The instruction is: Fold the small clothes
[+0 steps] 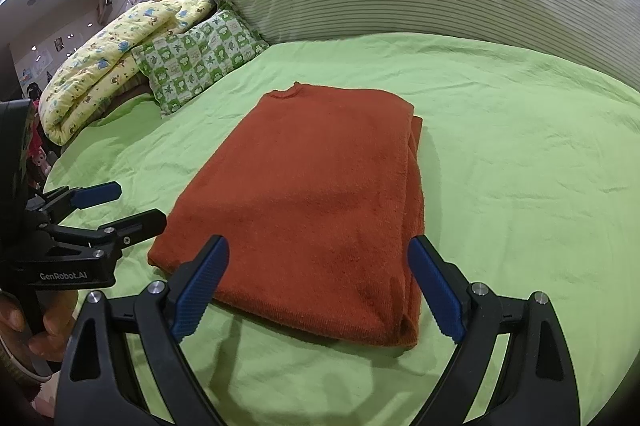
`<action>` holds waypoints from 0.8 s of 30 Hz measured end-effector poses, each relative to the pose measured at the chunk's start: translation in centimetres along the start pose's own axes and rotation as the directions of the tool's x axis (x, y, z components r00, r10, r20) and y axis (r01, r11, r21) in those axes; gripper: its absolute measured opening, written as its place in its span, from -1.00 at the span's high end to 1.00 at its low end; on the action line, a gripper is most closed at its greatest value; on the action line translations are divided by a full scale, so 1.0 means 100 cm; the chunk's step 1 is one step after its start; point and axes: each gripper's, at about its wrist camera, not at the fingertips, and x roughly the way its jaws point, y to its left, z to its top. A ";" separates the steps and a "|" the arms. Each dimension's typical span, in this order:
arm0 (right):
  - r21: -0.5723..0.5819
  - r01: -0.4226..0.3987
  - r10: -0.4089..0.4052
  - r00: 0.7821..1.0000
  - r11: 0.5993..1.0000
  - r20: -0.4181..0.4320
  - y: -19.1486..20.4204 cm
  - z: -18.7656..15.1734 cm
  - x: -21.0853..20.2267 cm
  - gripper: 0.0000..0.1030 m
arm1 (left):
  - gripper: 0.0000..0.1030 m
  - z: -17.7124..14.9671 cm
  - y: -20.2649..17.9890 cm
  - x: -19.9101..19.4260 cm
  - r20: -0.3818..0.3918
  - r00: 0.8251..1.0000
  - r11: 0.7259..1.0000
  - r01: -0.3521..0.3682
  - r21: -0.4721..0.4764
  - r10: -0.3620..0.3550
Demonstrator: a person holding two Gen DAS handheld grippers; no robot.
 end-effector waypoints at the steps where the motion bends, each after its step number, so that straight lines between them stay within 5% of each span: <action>1: 0.000 0.000 0.000 1.000 1.000 -0.001 0.000 0.000 0.000 -0.77 | -0.90 0.000 0.000 0.001 -0.002 1.000 1.000 0.002 0.001 -0.002; 24: -0.003 -0.001 0.001 1.000 1.000 -0.008 0.000 0.004 0.003 -0.77 | -0.90 0.007 -0.002 0.009 -0.011 1.000 1.000 0.002 0.007 -0.002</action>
